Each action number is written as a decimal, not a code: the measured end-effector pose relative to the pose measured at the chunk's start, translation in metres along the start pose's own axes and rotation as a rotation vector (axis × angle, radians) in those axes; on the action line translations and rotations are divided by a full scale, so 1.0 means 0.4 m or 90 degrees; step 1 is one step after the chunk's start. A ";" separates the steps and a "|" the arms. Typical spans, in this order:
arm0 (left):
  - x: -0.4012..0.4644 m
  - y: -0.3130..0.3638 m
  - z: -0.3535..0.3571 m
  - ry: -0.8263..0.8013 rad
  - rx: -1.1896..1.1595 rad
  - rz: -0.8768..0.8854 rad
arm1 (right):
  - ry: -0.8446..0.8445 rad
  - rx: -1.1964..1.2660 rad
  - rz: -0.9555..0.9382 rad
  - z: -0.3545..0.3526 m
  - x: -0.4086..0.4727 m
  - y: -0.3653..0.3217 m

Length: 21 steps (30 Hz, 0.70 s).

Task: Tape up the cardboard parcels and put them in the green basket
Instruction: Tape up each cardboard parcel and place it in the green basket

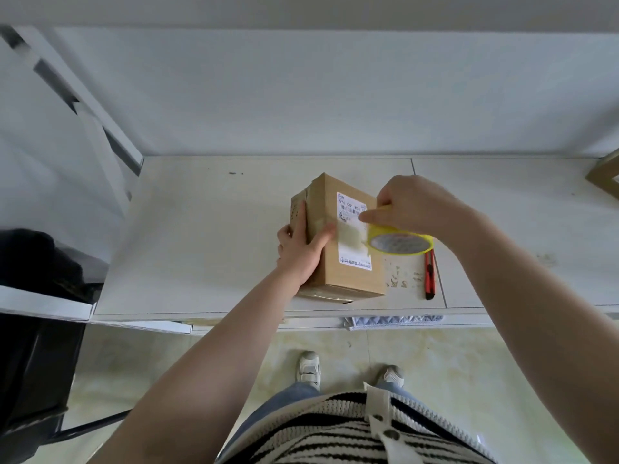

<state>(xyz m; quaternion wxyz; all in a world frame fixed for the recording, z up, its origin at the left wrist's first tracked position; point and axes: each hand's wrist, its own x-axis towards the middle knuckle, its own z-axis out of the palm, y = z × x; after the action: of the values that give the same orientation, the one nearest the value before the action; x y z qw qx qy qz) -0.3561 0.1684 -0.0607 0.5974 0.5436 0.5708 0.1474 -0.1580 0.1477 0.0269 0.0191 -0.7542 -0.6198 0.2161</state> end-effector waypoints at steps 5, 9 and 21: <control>0.010 -0.059 -0.055 0.007 -0.116 0.004 | -0.012 0.135 -0.010 0.044 -0.031 0.010; 0.026 -0.099 -0.100 0.035 -0.209 -0.038 | 0.019 0.151 -0.060 0.097 -0.025 -0.073; 0.016 -0.112 -0.067 0.109 -0.103 0.017 | 0.034 -0.033 0.024 0.063 0.011 -0.032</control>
<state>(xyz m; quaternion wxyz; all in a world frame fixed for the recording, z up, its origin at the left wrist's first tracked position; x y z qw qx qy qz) -0.3965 0.1701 -0.0943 0.5862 0.4866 0.5989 0.2466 -0.1779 0.1487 0.0064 0.0122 -0.7716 -0.6099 0.1801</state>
